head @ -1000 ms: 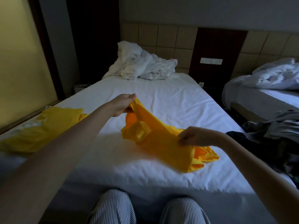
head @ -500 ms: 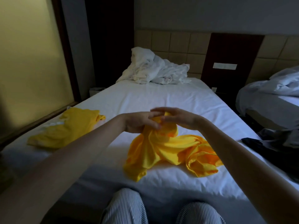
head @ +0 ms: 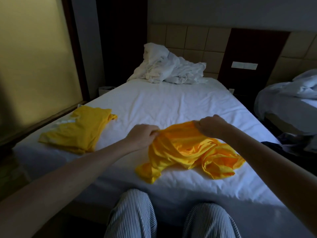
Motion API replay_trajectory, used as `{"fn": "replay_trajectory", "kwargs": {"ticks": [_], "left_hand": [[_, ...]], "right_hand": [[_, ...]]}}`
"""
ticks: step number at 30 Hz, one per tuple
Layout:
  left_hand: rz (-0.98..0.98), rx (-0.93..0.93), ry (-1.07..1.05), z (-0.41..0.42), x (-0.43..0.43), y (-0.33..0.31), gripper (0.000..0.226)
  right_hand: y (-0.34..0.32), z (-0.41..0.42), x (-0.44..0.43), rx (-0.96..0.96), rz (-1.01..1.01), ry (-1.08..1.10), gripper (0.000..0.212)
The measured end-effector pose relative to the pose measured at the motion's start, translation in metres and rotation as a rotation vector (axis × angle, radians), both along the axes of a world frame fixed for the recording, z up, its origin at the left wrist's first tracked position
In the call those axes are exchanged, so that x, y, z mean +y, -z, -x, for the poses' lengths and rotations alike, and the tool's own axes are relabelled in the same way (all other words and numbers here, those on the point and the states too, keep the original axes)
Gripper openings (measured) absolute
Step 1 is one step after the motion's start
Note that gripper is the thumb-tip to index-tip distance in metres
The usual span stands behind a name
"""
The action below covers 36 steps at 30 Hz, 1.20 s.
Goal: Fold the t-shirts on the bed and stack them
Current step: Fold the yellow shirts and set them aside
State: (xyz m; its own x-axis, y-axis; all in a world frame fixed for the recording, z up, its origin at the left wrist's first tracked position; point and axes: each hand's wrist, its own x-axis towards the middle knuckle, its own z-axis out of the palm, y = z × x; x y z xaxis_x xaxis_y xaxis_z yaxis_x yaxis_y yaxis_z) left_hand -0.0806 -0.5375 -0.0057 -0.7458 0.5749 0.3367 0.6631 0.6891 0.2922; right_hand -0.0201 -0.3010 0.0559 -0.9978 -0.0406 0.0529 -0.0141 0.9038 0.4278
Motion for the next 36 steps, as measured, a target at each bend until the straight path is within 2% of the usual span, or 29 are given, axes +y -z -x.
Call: {"fn": "replay_trajectory", "kwargs": {"ticks": [2,3,5,7,8,9,11,12,13,15,18,20,22,24,25,27,29,31,33,36], "left_hand": [[-0.254,-0.015,0.087,-0.006,0.006,-0.018,0.025],[-0.382,-0.150,0.162,-0.014,0.010,-0.028,0.022],[-0.527,-0.537,0.357,-0.036,0.017,-0.046,0.018],[-0.446,-0.795,0.461,-0.054,0.025,-0.055,0.029],[-0.283,-0.812,0.449,-0.057,0.027,-0.056,0.031],[-0.037,-0.692,0.417,-0.055,0.028,-0.057,0.030],[0.552,-0.133,0.227,-0.047,0.029,-0.066,0.038],[0.712,0.119,0.092,-0.041,0.028,-0.072,0.040],[0.750,0.277,-0.026,-0.035,0.025,-0.079,0.042],[0.568,0.373,-0.163,-0.022,0.017,-0.097,0.043],[0.258,0.472,-0.213,-0.010,0.006,-0.128,0.042],[0.277,0.544,-0.253,-0.005,-0.001,-0.142,0.041],[0.369,0.622,-0.276,-0.002,-0.007,-0.150,0.041],[0.360,0.643,-0.275,0.003,-0.011,-0.151,0.039],[0.285,0.619,-0.267,0.005,-0.013,-0.150,0.035],[0.046,0.499,-0.199,0.010,-0.015,-0.149,0.023],[-0.176,0.272,-0.066,0.010,-0.016,-0.148,0.011],[-0.323,0.038,0.031,0.005,-0.012,-0.148,0.022],[-0.460,-0.135,0.087,-0.002,-0.007,-0.147,0.022],[-0.698,-0.418,0.164,-0.008,-0.006,-0.141,0.003]], "right_hand": [[-0.010,0.004,0.011,0.049,-0.008,0.094,0.047],[-0.014,0.004,0.014,0.034,0.018,0.149,0.053],[-0.022,0.005,0.021,0.027,0.072,0.230,0.058],[-0.029,0.001,0.025,0.025,0.106,0.289,0.052],[-0.032,-0.001,0.028,0.044,0.124,0.302,0.048],[-0.035,-0.004,0.032,0.080,0.148,0.305,0.042],[-0.041,-0.012,0.036,0.209,0.151,0.257,0.029],[-0.043,-0.016,0.039,0.272,0.134,0.222,0.023],[-0.048,-0.021,0.041,0.302,0.146,0.197,0.024],[-0.056,-0.028,0.050,0.299,0.169,0.099,0.040],[-0.067,-0.038,0.063,0.303,0.118,-0.151,0.050],[-0.074,-0.044,0.066,0.321,0.073,-0.276,0.044],[-0.080,-0.043,0.062,0.345,0.018,-0.310,0.033],[-0.083,-0.038,0.054,0.398,0.112,-0.264,0.026],[-0.084,-0.035,0.050,0.437,0.216,-0.221,0.024],[-0.089,-0.030,0.044,0.517,0.409,-0.072,0.021],[-0.093,-0.024,0.038,0.514,0.473,0.121,0.017],[-0.091,-0.018,0.032,0.461,0.453,0.225,0.010],[-0.087,-0.012,0.029,0.498,0.483,0.259,0.006],[-0.078,-0.004,0.034,0.684,0.659,0.111,0.012]]}}
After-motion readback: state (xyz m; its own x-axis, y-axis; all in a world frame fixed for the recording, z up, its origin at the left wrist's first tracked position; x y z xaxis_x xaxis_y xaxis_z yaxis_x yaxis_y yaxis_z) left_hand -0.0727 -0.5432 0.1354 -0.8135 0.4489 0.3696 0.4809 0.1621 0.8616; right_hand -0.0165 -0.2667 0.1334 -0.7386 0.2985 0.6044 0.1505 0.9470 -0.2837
